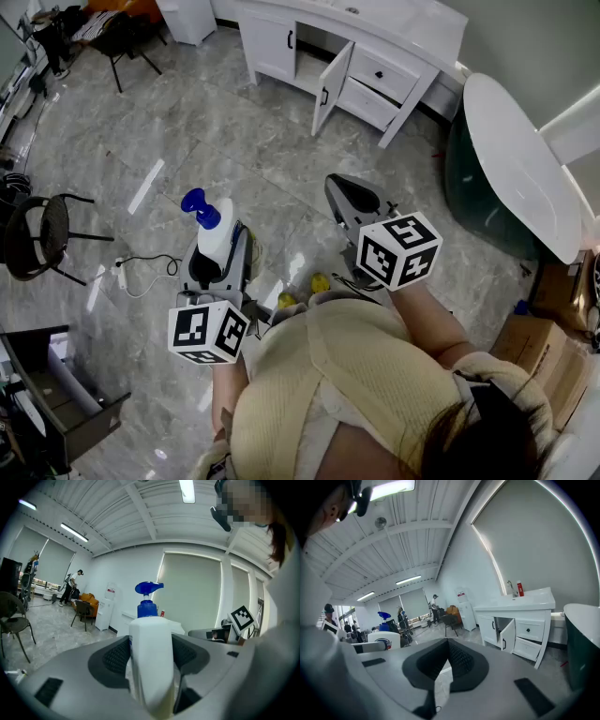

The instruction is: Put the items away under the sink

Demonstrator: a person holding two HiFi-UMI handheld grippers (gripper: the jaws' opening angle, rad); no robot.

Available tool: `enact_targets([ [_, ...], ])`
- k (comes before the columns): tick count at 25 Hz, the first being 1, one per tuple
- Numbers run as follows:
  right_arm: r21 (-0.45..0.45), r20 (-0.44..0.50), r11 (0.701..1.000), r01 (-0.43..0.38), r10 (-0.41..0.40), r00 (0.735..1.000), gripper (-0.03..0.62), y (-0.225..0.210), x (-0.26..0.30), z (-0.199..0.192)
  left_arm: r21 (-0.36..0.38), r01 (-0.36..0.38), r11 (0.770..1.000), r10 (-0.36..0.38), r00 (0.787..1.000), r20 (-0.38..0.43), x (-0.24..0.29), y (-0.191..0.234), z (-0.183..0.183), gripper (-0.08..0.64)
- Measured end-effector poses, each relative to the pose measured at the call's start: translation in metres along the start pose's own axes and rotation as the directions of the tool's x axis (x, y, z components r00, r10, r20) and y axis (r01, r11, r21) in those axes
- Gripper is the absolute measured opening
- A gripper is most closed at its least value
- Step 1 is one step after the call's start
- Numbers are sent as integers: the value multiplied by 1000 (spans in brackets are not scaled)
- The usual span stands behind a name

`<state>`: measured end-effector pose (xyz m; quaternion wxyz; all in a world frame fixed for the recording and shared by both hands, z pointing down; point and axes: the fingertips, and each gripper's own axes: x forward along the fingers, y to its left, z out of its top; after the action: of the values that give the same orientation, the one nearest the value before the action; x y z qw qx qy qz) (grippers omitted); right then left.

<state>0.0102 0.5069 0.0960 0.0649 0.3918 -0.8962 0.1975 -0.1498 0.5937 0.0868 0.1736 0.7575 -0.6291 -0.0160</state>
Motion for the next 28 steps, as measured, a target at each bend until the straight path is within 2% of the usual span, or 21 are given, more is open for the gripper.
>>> enact_targets([
  [8, 29, 9, 999, -15, 15, 1000, 26, -18, 5, 6, -1, -14, 1000, 14, 1000, -9, 16, -9, -2, 296],
  [16, 7, -15, 1000, -11, 11, 1000, 26, -20, 6, -2, -16, -20, 1000, 20, 1000, -7, 17, -6, -8, 296],
  [21, 19, -23, 1000, -7, 8, 1000, 26, -67, 11, 6, -12, -28, 1000, 28, 1000, -10, 58, -30, -7, 296],
  [28, 25, -34, 1000, -4, 5, 999, 26, -80, 16, 10, -4, -27, 1000, 27, 999, -23, 73, -32, -4, 296],
])
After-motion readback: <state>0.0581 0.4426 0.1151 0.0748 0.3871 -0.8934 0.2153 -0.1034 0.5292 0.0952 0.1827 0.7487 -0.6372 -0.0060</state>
